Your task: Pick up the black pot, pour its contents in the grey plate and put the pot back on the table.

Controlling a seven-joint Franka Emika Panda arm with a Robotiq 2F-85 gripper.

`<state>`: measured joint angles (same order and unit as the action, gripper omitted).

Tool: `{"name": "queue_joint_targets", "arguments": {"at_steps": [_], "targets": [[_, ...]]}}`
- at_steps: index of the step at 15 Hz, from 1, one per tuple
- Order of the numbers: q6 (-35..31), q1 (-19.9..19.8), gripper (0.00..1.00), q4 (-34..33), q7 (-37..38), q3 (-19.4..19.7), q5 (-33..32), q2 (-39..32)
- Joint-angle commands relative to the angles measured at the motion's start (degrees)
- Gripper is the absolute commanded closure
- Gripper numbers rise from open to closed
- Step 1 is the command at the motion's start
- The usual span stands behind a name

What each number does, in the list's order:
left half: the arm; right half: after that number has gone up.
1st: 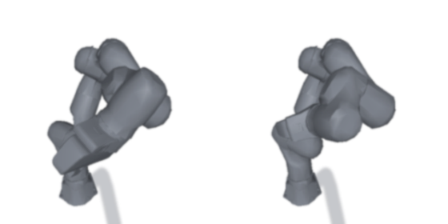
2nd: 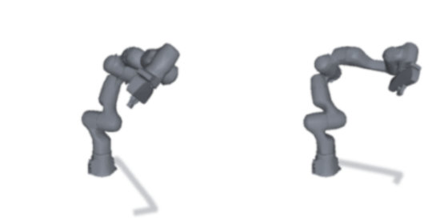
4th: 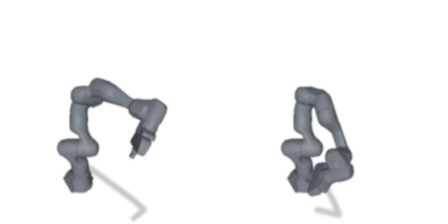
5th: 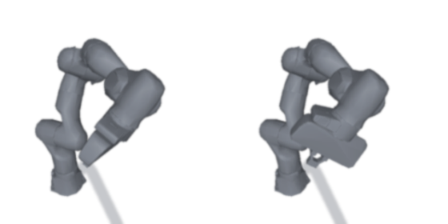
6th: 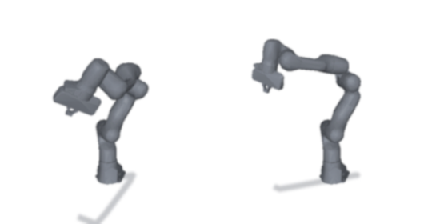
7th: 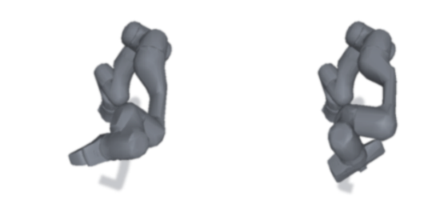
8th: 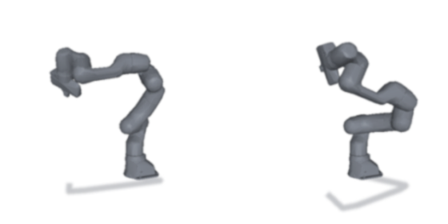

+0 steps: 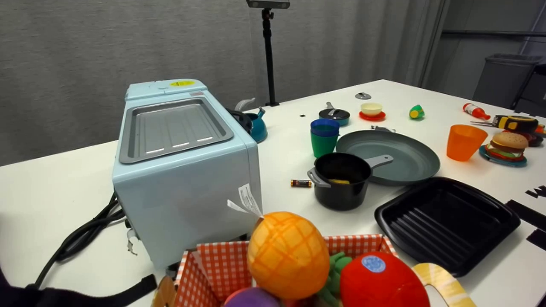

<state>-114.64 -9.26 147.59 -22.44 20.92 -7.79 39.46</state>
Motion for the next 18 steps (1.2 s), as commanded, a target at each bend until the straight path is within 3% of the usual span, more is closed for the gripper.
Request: {"name": "queue_joint_targets", "arguments": {"at_steps": [1,10,18], "targets": [[0.1,-0.7,0.00,-0.1,-0.4,-0.6,0.5,-0.2],[-0.7,0.8,0.00,-0.5,-1.7,-0.9,0.6,-2.1],[-3.7,9.6,0.00,-5.2,-10.5,-3.2,5.4,-14.5]]}}
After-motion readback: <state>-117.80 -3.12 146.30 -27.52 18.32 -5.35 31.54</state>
